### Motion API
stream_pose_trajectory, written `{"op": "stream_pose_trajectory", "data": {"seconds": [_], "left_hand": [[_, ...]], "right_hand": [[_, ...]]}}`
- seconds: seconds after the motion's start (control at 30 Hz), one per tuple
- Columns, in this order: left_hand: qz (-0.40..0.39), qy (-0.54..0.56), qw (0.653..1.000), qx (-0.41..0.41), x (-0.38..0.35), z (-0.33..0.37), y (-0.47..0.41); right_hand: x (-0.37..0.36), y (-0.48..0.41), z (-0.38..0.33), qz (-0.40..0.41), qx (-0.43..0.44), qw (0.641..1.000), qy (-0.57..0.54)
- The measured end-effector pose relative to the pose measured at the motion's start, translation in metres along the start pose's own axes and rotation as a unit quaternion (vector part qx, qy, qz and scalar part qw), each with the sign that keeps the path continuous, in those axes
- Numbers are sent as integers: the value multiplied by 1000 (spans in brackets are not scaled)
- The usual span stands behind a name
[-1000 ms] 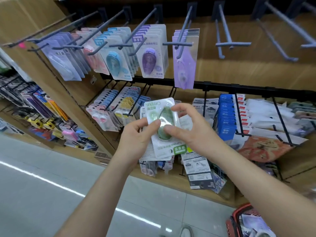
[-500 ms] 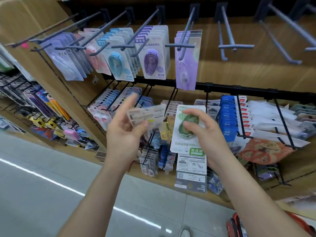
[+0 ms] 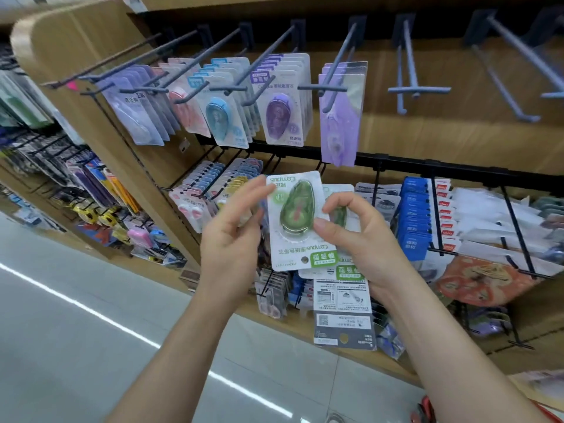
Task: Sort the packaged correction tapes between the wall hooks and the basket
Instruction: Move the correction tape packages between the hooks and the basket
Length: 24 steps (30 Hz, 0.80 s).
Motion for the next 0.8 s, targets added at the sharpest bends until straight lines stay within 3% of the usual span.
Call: {"op": "stream_pose_trajectory", "data": {"seconds": [0.07, 0.13, 0.2, 0.4, 0.6, 0.7, 0.8], "left_hand": [[80, 53, 989, 115, 5, 1, -10], [62, 96, 970, 216, 4, 1, -19], [31, 122, 957, 260, 3, 1, -24], [94, 172, 954, 225, 11, -3, -36], [153, 246, 938, 189, 33, -10, -57], [147, 240, 945, 165, 53, -15, -72], [75, 158, 972, 154, 77, -23, -87]], "right_hand": [[-1, -1, -1, -8, 25, 998, 62], [-5, -3, -4, -23, 56, 989, 133], [-12, -5, -6, -43, 68, 982, 174], [-28, -18, -4, -36, 52, 978, 200], [-54, -35, 5, -80, 11, 964, 253], [-64, -47, 6, -62, -3, 971, 231], [-60, -54, 2, 18, 4, 974, 227]]}}
Point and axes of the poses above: each hand's wrist, its own y-axis away from the middle knuckle, its own x-axis out of the back of the hand, z = x × y, the point moved 3 cm from there along -y, towards the middle knuckle, and after that the axes turned 5 degrees about -x, right-handed, at the moved point
